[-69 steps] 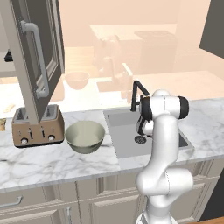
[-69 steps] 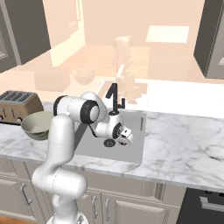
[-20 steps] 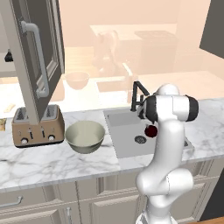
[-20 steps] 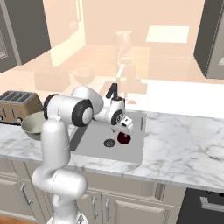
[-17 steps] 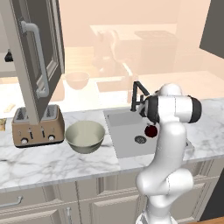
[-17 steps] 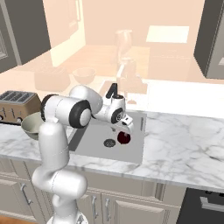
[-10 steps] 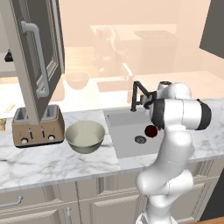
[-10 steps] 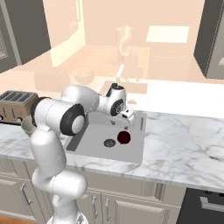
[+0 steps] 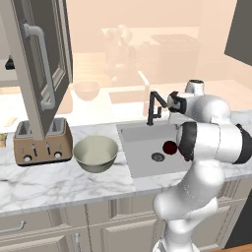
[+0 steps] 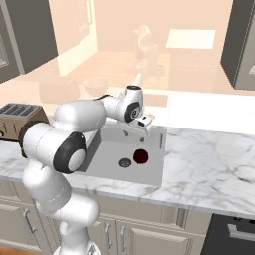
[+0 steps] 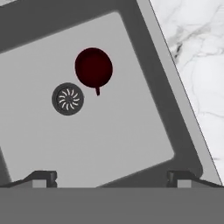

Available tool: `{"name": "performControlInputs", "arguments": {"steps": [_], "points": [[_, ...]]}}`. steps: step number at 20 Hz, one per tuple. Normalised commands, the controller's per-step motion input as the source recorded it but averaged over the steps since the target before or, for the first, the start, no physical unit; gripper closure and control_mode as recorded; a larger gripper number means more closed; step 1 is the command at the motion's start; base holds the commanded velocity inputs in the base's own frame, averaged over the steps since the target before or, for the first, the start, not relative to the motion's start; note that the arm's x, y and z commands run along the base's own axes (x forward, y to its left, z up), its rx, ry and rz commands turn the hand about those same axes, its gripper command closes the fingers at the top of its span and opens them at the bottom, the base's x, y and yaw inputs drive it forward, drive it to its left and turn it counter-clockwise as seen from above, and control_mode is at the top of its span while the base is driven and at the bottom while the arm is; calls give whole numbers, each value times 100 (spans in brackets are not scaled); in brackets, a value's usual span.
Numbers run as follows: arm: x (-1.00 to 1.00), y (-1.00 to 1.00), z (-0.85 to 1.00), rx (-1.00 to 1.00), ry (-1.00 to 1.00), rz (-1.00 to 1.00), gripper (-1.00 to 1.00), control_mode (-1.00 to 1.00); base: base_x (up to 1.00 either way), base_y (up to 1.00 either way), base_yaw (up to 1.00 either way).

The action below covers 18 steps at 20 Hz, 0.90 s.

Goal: Pick the mug and place it in the sink. Pick the bowl and place it in the open cabinet and then close the cabinet.

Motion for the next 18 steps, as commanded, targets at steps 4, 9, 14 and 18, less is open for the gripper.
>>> {"name": "performControlInputs", "arguments": {"steps": [4,9,14,18], "points": [[-98,19,42,12,5,4,-100,-100,0,0,0],[-35,67,87,23,0,0,-100,-100,0,0,0],[-47,65,39,15,-4,0,-100,-100,0,0,0],[-38,41,7,11,0,13,-100,-100,0,0,0]]}}
